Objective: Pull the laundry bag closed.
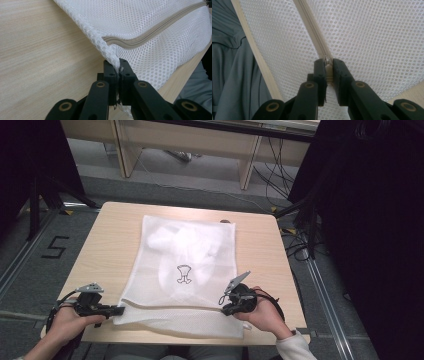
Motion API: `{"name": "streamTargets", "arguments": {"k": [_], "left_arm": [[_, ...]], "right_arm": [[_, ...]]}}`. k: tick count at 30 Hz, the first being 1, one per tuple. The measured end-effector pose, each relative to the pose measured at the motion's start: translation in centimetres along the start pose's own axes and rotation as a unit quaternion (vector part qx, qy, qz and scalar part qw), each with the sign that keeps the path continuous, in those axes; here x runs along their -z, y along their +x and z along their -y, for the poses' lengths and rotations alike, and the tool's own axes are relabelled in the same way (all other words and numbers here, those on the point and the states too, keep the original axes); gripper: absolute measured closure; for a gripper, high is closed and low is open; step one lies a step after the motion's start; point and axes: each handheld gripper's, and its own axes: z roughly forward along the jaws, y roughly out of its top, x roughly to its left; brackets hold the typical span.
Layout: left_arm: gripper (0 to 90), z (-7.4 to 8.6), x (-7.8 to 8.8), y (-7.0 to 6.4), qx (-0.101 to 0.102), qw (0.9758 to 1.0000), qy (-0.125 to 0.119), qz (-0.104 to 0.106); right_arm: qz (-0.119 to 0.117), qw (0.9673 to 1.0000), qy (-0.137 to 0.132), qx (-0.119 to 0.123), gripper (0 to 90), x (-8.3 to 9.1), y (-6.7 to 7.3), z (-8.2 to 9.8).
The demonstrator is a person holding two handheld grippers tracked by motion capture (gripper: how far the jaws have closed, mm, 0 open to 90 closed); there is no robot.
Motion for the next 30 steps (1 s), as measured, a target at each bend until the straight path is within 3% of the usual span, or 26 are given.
{"name": "streamTargets", "arguments": {"k": [6, 12, 19, 30], "left_arm": [[86.0, 0.0, 0.0, 0.1, -0.001, 1.0000, 0.002, -0.002], [86.0, 0.0, 0.0, 0.1, -0.002, 1.0000, 0.002, -0.005], [86.0, 0.1, -0.1, 0.0, 0.003, 0.9999, -0.011, -0.008], [85.9, 0.1, -0.1, 0.0, 0.003, 0.9999, -0.010, -0.008]], "right_arm": [[0.001, 0.9999, 0.010, 0.004, 82.1, 0.0, -0.4, 0.4], [0.001, 0.9998, 0.014, -0.013, 82.1, 0.1, -0.4, 1.0], [0.006, 0.9997, 0.015, -0.017, 82.1, 0.2, -0.7, 1.6], [0.006, 0.9996, 0.016, -0.022, 82.1, 0.3, -0.8, 1.9]]}}
